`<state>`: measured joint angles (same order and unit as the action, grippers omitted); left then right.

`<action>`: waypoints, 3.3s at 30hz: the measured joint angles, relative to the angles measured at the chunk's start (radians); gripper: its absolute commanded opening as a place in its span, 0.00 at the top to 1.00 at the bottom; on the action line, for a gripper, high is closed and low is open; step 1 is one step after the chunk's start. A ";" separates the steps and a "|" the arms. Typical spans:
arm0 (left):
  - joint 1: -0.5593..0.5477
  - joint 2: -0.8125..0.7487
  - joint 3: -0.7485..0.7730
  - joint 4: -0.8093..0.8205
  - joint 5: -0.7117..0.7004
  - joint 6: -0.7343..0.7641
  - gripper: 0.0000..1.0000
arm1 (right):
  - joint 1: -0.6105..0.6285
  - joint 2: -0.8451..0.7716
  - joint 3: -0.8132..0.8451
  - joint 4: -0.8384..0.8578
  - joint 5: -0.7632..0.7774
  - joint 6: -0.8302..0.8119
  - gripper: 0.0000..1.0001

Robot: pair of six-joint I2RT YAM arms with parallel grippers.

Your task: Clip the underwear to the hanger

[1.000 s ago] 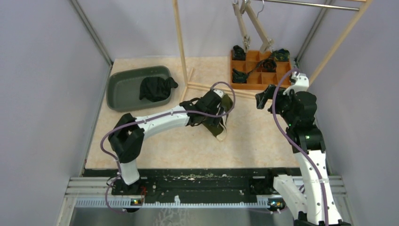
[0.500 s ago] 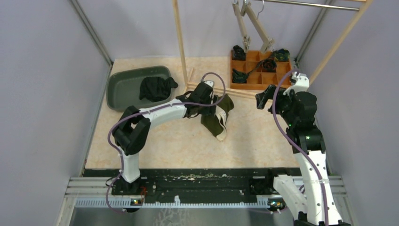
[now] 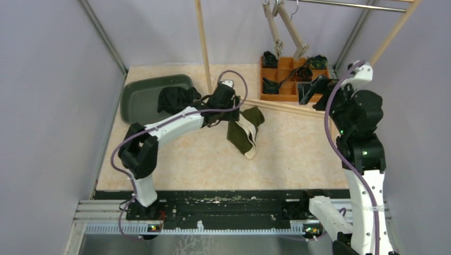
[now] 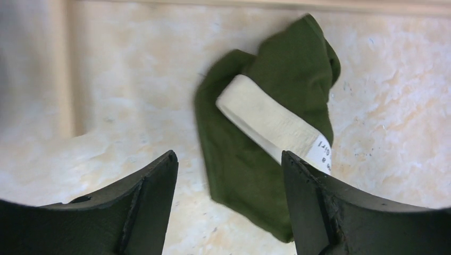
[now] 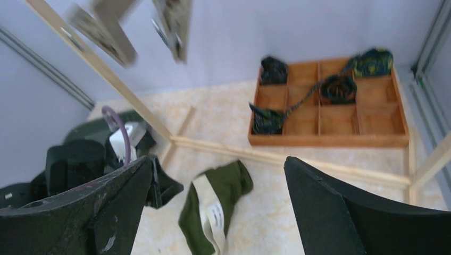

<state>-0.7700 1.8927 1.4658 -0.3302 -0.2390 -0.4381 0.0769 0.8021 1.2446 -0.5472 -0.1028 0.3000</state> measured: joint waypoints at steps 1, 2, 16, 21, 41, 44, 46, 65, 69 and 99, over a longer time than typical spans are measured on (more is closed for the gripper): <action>0.013 -0.035 -0.024 -0.001 -0.009 -0.009 0.23 | 0.000 0.014 0.047 0.001 -0.004 0.001 0.06; 0.024 -0.073 -0.049 0.000 -0.018 -0.014 0.23 | 0.000 0.028 0.090 0.003 -0.007 0.004 0.06; 0.047 -0.253 -0.173 0.035 -0.044 -0.037 0.23 | 0.000 0.323 0.539 -0.032 -0.056 0.006 0.04; 0.047 -0.254 -0.185 0.036 -0.040 -0.037 0.23 | -0.005 0.521 0.799 -0.175 -0.076 -0.004 0.04; 0.048 -0.262 -0.219 0.036 -0.032 -0.041 0.23 | -0.027 0.631 0.876 -0.368 -0.187 -0.005 0.10; 0.048 -0.262 -0.219 0.036 -0.030 -0.041 0.23 | -0.027 0.630 0.869 -0.367 -0.187 -0.009 0.13; 0.048 -0.262 -0.220 0.036 -0.030 -0.042 0.23 | -0.027 0.631 0.867 -0.366 -0.188 -0.011 0.16; 0.058 -0.262 -0.233 0.036 -0.030 -0.045 0.23 | -0.028 0.663 0.876 -0.366 -0.201 -0.014 0.84; 0.060 -0.262 -0.237 0.037 -0.029 -0.045 0.23 | -0.027 0.674 0.886 -0.365 -0.205 -0.016 1.00; 0.066 -0.262 -0.250 0.039 -0.022 -0.057 0.23 | -0.029 0.435 0.698 -0.259 -0.074 -0.017 1.00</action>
<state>-0.7040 1.6306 1.2156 -0.2916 -0.2607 -0.4950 0.0479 1.2366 1.9430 -0.8059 -0.1772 0.2829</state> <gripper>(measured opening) 0.767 0.196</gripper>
